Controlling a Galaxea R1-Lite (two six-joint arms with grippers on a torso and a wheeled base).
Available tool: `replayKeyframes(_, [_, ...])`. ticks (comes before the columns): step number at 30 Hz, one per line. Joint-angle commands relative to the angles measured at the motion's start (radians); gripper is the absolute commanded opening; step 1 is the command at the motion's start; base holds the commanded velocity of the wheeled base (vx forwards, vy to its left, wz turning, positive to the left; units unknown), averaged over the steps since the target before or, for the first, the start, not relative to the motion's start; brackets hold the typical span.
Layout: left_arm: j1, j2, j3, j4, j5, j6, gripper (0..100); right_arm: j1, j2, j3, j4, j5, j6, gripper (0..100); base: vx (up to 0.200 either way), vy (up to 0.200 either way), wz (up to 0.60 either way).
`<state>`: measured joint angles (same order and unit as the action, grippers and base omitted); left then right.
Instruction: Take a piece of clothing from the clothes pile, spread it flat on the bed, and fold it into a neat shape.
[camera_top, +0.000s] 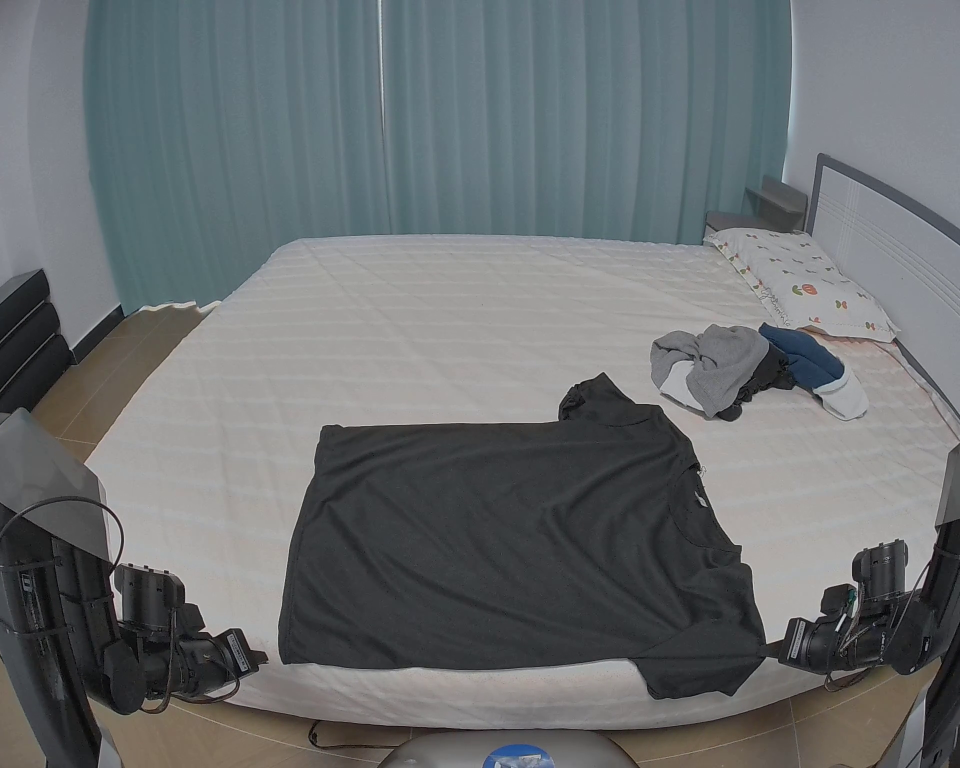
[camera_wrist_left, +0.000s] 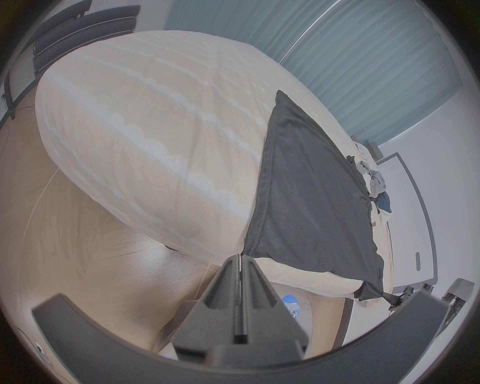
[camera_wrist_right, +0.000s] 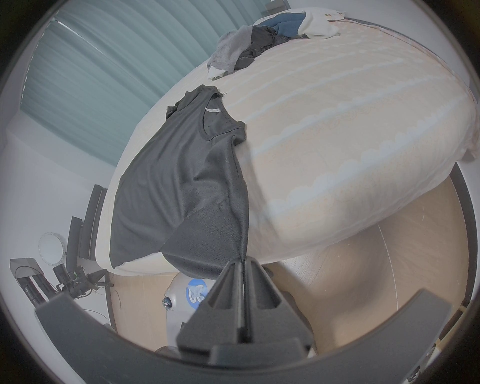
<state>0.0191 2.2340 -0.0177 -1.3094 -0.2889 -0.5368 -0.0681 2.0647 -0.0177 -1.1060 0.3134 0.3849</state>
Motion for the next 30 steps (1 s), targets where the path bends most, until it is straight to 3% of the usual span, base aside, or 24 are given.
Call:
replayKeyframes(1, [0.001,-0.011,0.016,-0.013,-0.003,0.0,0,0.011,-0.063,0.018,0.035,0.0,-0.001,0,0.0,0.0,0.0])
replayKeyframes(8, [-0.007,0.061,0.015,-0.137,-0.016,-0.005,0,0.016,-0.051,0.018,0.031,0.001,-0.003,0,0.0,0.0,0.0])
replayKeyframes(9, [-0.007,0.072,0.013,-0.16,-0.021,-0.006,100,0.016,-0.051,0.018,0.031,0.003,-0.003,0,0.0,0.0,0.0])
replayKeyframes(15, [-0.002,0.108,-0.004,-0.231,-0.105,0.017,100,0.016,-0.052,0.018,0.028,0.018,-0.003,0,0.0,0.0,0.0])
replayKeyframes(18, [-0.002,0.108,0.007,-0.226,-0.113,0.182,100,0.017,-0.047,0.018,0.028,0.046,-0.003,0,0.0,0.0,0.0])
replayKeyframes(20, [-0.004,0.111,0.005,-0.226,-0.113,0.222,100,0.021,-0.052,0.018,0.028,0.061,-0.003,0,0.0,0.0,0.0])
replayKeyframes(30, [-0.099,0.179,0.005,-0.238,-0.11,0.227,100,0.027,-0.02,0.018,-0.032,0.075,-0.003,0,0.0,0.0,0.0])
